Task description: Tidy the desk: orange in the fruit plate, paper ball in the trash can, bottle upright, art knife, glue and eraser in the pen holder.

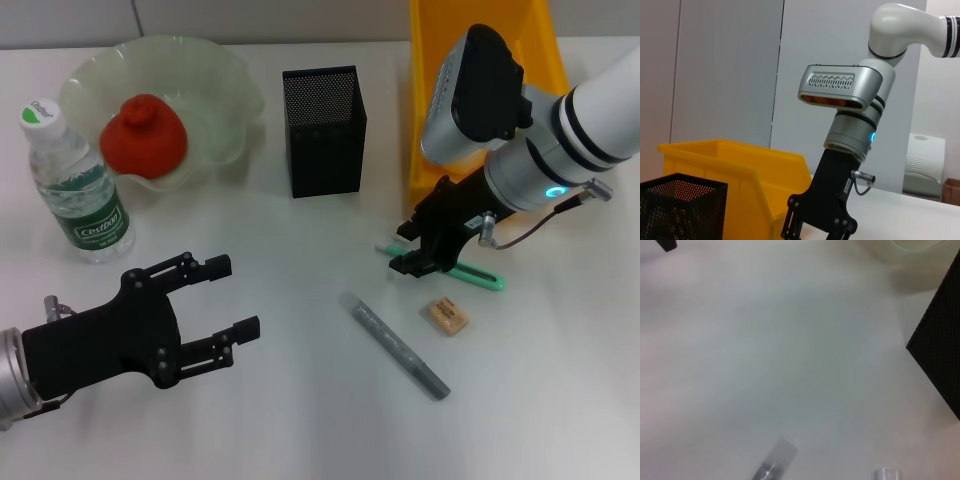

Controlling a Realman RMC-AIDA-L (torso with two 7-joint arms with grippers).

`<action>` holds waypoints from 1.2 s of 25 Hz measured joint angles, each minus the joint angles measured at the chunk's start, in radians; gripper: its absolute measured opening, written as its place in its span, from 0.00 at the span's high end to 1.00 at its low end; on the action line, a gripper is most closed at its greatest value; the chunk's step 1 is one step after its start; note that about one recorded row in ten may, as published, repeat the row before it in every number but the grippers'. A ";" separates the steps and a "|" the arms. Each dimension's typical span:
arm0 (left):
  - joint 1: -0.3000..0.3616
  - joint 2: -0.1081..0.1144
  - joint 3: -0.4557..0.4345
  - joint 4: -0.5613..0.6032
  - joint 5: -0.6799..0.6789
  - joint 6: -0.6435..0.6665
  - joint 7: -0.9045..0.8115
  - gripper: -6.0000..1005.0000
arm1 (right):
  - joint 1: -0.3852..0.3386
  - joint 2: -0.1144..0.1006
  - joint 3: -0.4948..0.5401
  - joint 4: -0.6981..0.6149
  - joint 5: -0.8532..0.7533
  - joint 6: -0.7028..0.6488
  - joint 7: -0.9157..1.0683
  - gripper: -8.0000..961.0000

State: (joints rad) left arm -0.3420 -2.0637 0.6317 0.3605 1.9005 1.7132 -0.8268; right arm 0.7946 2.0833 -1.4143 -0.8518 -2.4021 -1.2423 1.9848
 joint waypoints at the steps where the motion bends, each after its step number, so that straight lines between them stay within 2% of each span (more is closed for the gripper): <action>1: 0.000 0.001 0.000 0.000 0.000 0.001 0.000 0.24 | 0.006 -0.001 0.000 0.000 -0.001 -0.008 0.004 0.53; 8: 0.000 0.001 0.000 0.000 0.000 0.003 0.000 0.24 | 0.023 -0.002 0.000 0.000 -0.064 -0.020 0.045 0.53; 30: 0.000 0.002 0.000 0.002 0.000 0.010 0.000 0.24 | 0.037 -0.001 -0.002 0.007 -0.096 -0.039 0.072 0.54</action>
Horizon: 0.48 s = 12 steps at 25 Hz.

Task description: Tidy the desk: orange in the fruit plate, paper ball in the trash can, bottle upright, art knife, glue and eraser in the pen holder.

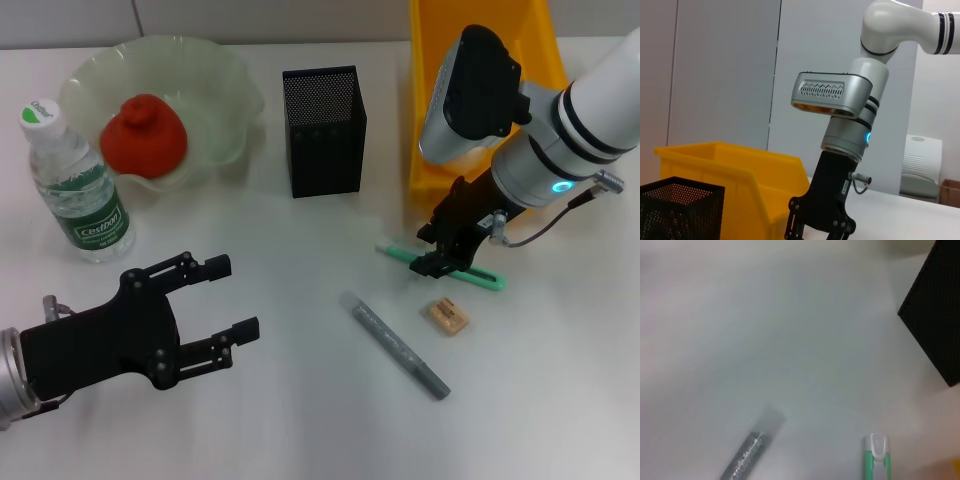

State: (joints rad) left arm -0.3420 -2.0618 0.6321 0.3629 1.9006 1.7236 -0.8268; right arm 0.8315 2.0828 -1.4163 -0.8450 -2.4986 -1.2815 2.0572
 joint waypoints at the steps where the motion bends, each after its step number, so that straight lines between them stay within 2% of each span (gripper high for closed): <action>1: 0.000 0.000 0.000 -0.001 0.000 0.001 0.001 0.24 | 0.000 0.001 -0.001 0.001 0.000 -0.002 0.000 0.55; 8: 0.000 0.000 0.000 -0.002 0.000 0.001 0.004 0.24 | 0.000 0.003 -0.022 0.005 0.000 0.004 0.000 0.56; 12: 0.001 0.000 0.000 -0.002 0.000 0.001 0.004 0.24 | 0.000 0.003 -0.026 0.007 0.000 0.006 0.000 0.62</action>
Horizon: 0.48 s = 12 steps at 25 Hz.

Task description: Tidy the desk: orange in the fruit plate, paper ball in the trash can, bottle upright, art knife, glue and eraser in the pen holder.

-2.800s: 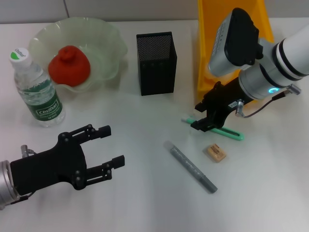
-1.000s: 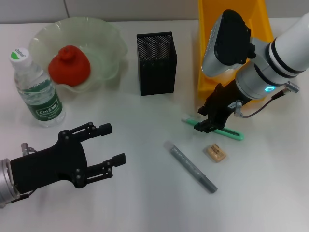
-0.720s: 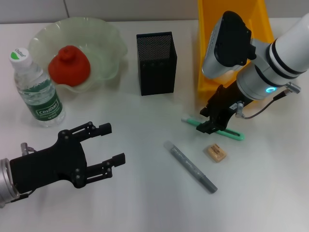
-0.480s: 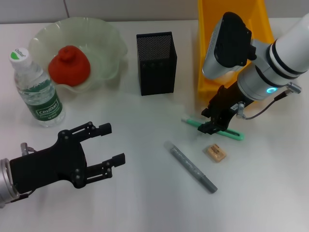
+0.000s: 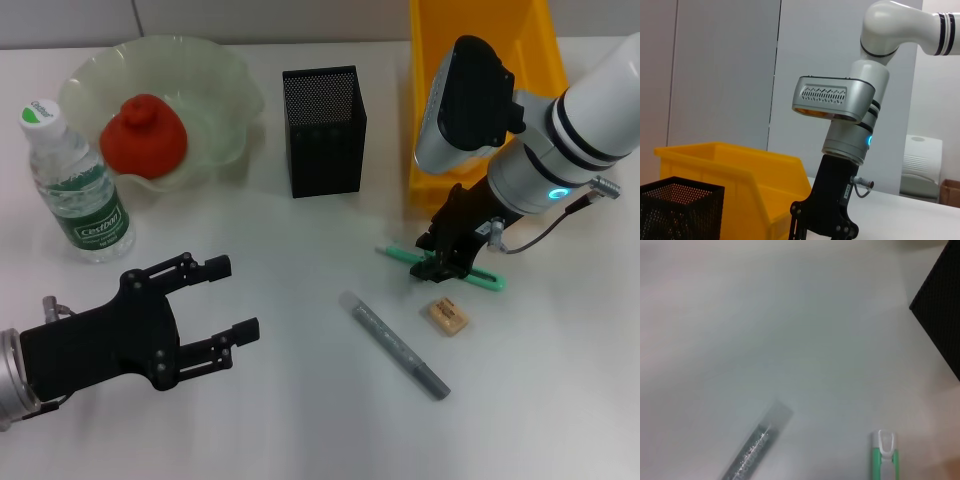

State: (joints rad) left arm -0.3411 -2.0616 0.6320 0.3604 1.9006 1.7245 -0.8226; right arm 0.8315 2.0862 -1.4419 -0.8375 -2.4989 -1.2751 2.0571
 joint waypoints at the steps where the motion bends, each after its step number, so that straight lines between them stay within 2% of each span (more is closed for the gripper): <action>1: 0.001 0.000 0.000 0.000 0.000 0.000 0.001 0.24 | 0.000 0.000 0.000 0.000 0.000 0.000 0.000 0.63; 9: 0.001 0.000 0.000 0.000 0.000 0.000 0.002 0.24 | 0.000 0.000 0.000 0.000 0.000 0.002 0.000 0.66; 12: 0.001 0.000 0.000 0.000 0.000 0.000 0.002 0.24 | 0.000 0.000 0.000 0.000 0.000 0.002 0.000 0.70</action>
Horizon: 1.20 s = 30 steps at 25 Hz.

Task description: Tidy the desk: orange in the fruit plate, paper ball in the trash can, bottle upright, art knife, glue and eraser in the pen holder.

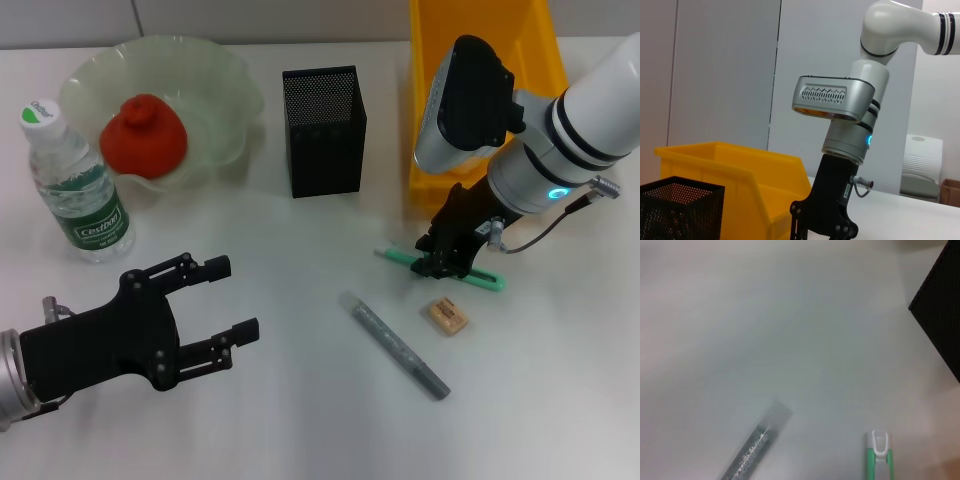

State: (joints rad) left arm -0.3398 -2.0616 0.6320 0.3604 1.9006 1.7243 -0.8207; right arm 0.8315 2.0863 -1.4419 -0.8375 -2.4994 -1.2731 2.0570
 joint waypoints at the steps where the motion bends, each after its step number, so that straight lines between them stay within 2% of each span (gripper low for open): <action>1: 0.000 0.000 0.000 0.000 0.000 0.000 0.000 0.24 | 0.000 0.000 0.000 0.000 0.000 0.000 0.000 0.71; 21: -0.002 -0.002 -0.002 0.000 -0.001 0.004 0.000 0.24 | -0.003 0.000 -0.009 -0.009 -0.004 -0.008 0.000 0.81; 30: -0.001 -0.001 -0.003 0.003 -0.013 0.007 -0.004 0.24 | -0.060 -0.004 0.032 -0.125 0.103 -0.052 -0.027 0.83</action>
State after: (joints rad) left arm -0.3406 -2.0630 0.6288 0.3633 1.8871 1.7312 -0.8242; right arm 0.7717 2.0823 -1.4101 -0.9624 -2.3962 -1.3246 2.0298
